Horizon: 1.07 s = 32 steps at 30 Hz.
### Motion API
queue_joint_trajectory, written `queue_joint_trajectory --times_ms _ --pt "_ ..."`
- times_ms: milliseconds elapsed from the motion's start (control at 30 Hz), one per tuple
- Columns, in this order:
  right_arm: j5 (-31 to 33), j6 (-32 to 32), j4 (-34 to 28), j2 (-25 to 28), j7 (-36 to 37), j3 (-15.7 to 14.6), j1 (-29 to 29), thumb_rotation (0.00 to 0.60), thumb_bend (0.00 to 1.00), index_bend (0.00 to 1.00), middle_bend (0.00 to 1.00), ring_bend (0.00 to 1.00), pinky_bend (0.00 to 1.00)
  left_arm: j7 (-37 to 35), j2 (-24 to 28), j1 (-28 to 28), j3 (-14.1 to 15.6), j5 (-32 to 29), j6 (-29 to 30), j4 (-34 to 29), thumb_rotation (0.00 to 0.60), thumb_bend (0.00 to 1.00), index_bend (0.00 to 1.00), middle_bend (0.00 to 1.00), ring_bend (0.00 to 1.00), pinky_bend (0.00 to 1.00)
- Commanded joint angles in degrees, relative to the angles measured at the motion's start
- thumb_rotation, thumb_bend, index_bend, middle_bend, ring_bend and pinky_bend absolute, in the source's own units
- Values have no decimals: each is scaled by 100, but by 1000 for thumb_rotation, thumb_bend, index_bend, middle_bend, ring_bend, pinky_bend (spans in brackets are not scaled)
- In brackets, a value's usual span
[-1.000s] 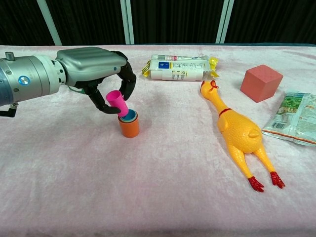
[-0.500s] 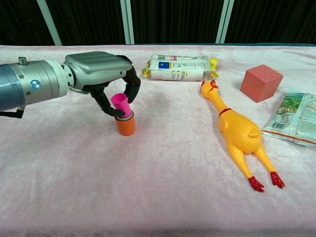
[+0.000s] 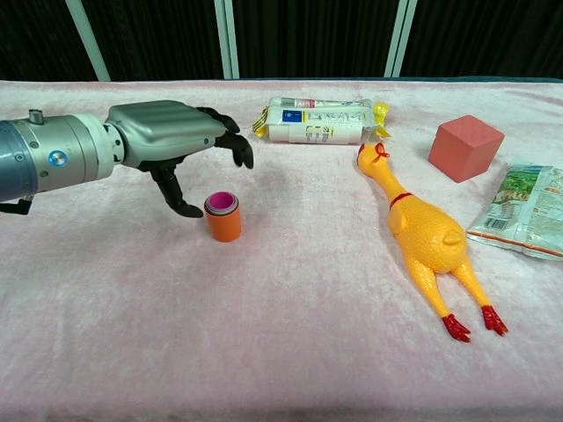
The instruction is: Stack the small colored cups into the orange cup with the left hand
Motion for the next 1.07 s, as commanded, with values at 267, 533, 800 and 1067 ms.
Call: queue_joint_trajectory --times_ms 267,533,800,1067 --pt "10 -14 -3 5 -7 -4 2 600 187 0 15 129 166 -70 702 350 96 440 758 -1011 600 129 102 83 0 0" --pt "-5 60 32 -13 -37 25 -4 600 187 0 15 129 166 1 1695 1526 726 1032 2358 -1822 600 130 100 61 0 0" --pt "-411 363 184 -147 -189 -7 -13 600 184 0 11 129 166 -1339 2210 2944 1584 1847 3780 -1290 600 130 94 41 0 0" --pt "-529 406 244 -190 -135 -38 -27 600 185 0 11 129 166 -2656 1970 3623 1650 2092 4228 -404 600 129 90 43 0 0"
